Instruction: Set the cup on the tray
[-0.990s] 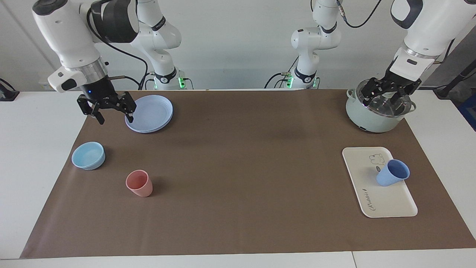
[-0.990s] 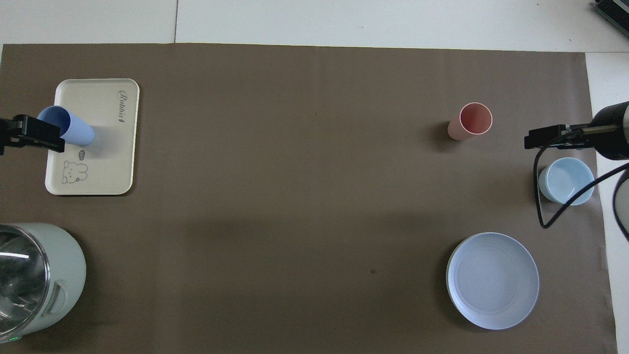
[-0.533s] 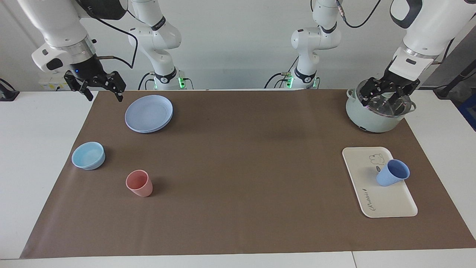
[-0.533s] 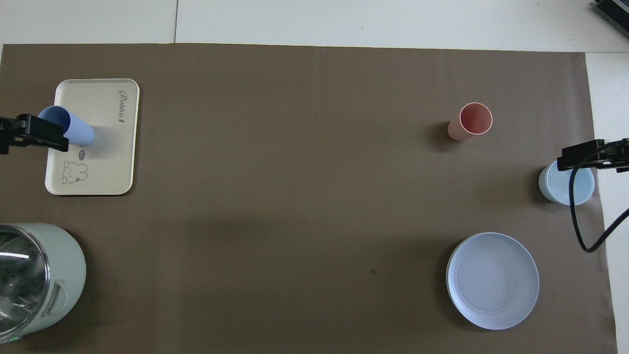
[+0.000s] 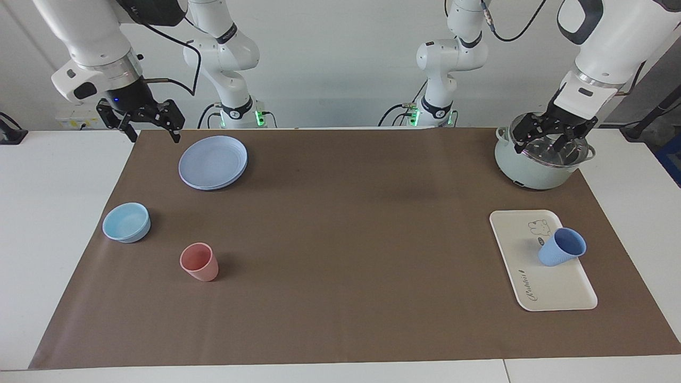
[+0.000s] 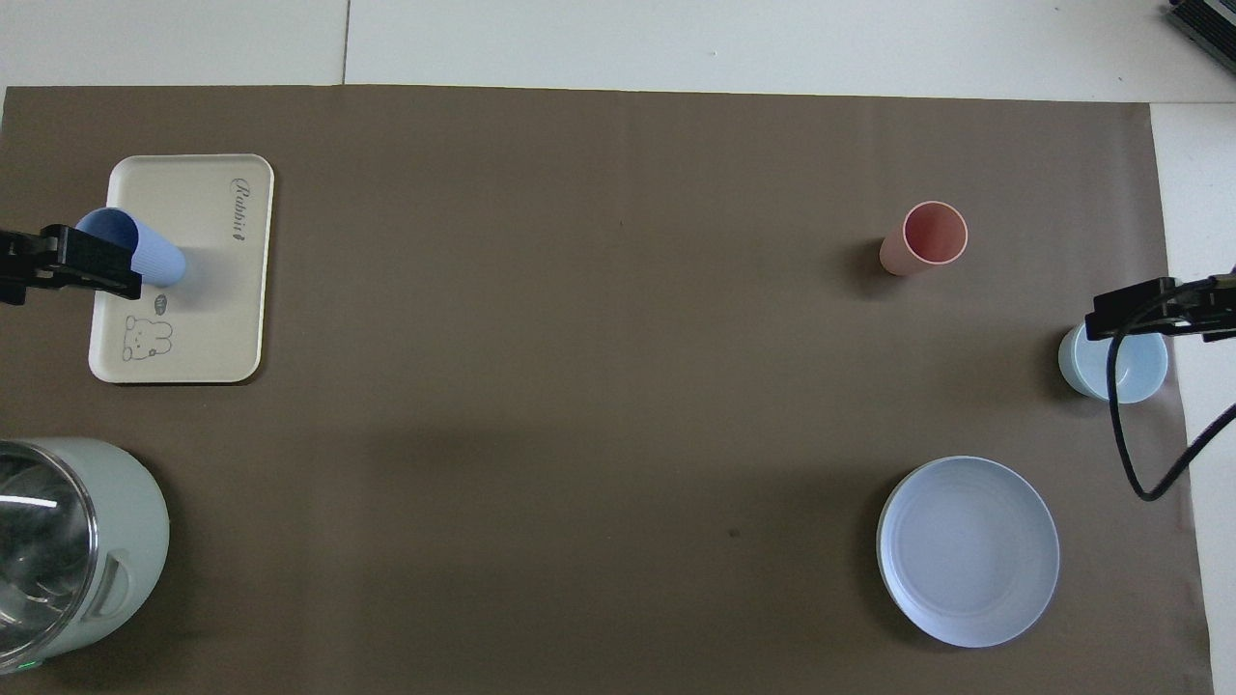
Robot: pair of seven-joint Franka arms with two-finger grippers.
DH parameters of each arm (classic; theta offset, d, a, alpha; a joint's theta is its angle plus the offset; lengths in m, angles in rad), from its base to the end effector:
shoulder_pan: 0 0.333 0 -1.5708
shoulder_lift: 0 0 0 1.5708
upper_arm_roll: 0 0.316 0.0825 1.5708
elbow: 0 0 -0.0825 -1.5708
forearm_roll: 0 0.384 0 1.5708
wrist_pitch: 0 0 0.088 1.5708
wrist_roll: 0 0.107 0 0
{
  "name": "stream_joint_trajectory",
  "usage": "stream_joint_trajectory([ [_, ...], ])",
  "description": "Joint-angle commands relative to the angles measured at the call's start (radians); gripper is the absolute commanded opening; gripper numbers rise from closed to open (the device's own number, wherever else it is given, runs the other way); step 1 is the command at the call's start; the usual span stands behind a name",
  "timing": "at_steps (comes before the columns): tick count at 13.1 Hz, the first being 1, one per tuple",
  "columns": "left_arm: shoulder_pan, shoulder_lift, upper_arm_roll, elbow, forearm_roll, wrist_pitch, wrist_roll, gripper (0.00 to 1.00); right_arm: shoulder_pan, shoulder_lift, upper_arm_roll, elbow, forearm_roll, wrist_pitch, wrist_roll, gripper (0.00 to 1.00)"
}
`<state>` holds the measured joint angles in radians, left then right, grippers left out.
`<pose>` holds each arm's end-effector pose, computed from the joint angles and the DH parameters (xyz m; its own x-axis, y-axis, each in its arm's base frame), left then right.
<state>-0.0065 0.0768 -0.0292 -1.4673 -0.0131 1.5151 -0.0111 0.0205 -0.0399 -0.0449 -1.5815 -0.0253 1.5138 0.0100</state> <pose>0.5726 -0.0212 0.6250 0.9993 -0.0253 -0.0291 -0.0249 -0.9996 0.0150 0.5360 -0.0164 0.6363 0.9990 -0.0357 -0.0276 -0.0351 -0.9991 0.0238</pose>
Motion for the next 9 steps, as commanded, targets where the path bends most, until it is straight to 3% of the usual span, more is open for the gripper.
stream_joint_trajectory([
  [1,-0.009,0.043,0.000,0.053,-0.002,-0.033,0.010,1.00,-0.008,0.017,0.007,0.044,-0.002,-0.035,0.021,1.00],
  [5,-0.009,0.008,-0.001,-0.024,-0.007,-0.006,0.014,1.00,-0.005,0.011,0.008,0.037,-0.002,-0.030,0.019,1.00],
  [9,-0.009,0.000,-0.001,-0.031,-0.007,-0.004,0.016,1.00,-0.005,0.008,0.007,0.034,-0.002,-0.029,0.021,1.00],
])
